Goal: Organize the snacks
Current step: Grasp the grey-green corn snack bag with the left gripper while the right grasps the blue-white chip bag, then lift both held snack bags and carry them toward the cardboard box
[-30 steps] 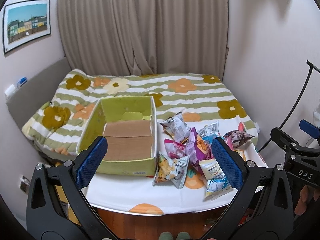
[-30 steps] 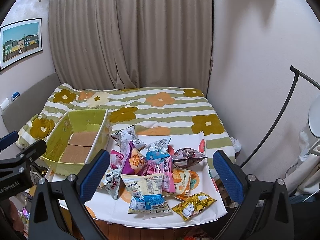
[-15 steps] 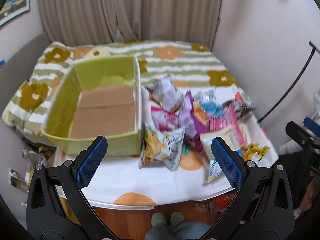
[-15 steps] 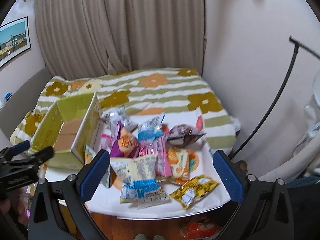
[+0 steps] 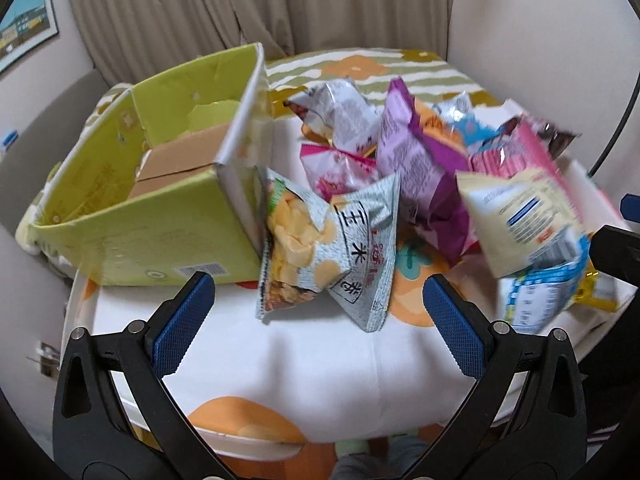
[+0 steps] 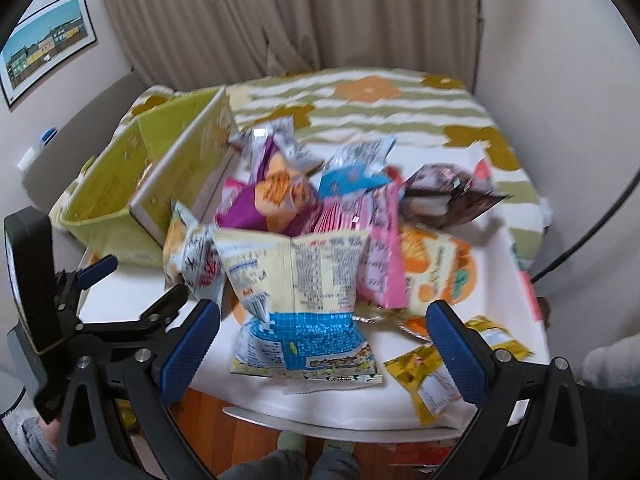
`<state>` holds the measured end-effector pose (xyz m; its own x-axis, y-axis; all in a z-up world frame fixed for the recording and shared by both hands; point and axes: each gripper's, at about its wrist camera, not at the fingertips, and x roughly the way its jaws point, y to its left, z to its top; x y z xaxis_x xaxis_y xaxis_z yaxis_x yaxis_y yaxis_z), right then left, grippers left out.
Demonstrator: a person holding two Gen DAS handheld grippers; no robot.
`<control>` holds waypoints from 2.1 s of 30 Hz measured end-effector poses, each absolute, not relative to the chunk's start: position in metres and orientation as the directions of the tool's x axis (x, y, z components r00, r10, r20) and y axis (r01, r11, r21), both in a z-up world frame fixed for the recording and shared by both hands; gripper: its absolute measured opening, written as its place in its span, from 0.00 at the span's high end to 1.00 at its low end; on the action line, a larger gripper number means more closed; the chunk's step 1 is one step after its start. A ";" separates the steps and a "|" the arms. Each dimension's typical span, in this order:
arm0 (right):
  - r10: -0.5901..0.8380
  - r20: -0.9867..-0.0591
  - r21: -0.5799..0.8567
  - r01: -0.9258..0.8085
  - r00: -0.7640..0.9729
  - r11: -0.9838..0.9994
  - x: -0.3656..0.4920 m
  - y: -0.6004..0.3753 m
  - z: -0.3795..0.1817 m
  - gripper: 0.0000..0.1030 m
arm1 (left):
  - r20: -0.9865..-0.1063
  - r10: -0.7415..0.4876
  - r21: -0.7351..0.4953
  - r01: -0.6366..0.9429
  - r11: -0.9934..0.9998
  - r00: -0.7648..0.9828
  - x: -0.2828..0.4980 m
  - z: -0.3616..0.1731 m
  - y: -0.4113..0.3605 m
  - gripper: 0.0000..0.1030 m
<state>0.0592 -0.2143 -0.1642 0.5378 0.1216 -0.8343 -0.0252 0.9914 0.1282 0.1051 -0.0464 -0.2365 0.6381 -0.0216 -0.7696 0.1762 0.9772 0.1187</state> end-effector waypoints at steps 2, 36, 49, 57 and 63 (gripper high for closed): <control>0.153 -0.837 0.153 -0.043 0.525 0.987 0.063 -0.218 -0.174 0.00 | -0.767 0.001 0.142 0.168 0.975 0.642 0.109 -0.244 -0.052 0.00; 0.188 -0.847 0.019 -0.325 0.497 0.946 0.097 -0.190 -0.215 0.05 | -0.802 0.132 0.264 0.149 0.953 0.582 0.153 -0.285 -0.070 0.29; 0.242 -0.838 0.005 -0.436 0.489 0.900 0.096 -0.177 -0.216 0.38 | -0.818 0.114 0.248 0.166 0.954 0.564 0.147 -0.282 -0.067 0.30; 0.277 -0.820 0.068 -0.395 0.501 0.916 0.091 -0.186 -0.208 0.44 | -0.815 0.114 0.244 0.158 0.957 0.568 0.145 -0.274 -0.069 0.30; 0.281 -0.796 0.078 -0.370 0.536 0.926 0.084 -0.194 -0.192 0.44 | -0.803 0.103 0.239 0.159 0.958 0.587 0.139 -0.260 -0.069 0.30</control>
<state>0.0842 -0.1944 -0.1916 0.5360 0.2812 -0.7960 -0.3701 0.9257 0.0777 0.1387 -0.0690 -0.2603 0.5866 0.1030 -0.8033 0.1594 0.9578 0.2392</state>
